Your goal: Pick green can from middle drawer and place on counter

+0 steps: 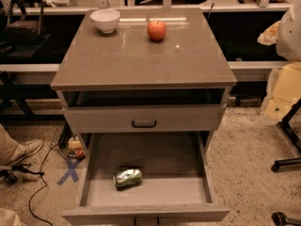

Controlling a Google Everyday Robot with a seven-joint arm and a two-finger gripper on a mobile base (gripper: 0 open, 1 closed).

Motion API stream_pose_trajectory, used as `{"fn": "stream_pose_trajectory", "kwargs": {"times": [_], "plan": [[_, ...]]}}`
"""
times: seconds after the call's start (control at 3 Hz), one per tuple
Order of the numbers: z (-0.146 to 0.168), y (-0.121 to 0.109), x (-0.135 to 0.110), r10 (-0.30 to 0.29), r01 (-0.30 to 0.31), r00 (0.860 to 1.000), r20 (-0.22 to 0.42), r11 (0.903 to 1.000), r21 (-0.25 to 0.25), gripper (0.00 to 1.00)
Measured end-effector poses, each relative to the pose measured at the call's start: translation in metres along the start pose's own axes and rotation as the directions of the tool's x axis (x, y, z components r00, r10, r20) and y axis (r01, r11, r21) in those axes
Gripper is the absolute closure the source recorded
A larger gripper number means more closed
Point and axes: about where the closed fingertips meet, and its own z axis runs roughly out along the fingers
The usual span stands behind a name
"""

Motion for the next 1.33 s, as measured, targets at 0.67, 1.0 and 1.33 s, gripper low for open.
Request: {"fn": "stream_pose_trajectory", "kwargs": {"times": [0.67, 1.0, 1.33], "plan": [[0.019, 0.003, 0.004, 0.001, -0.001, 1.0, 0.025, 0.9996, -0.028, 0.0], [0.063, 0.019, 0.007, -0.004, 0.012, 0.994, 0.108, 0.997, -0.076, 0.0], [0.142, 0.053, -0.001, 0.039, -0.006, 0.969, 0.244, 0.9906, -0.137, 0.0]]}}
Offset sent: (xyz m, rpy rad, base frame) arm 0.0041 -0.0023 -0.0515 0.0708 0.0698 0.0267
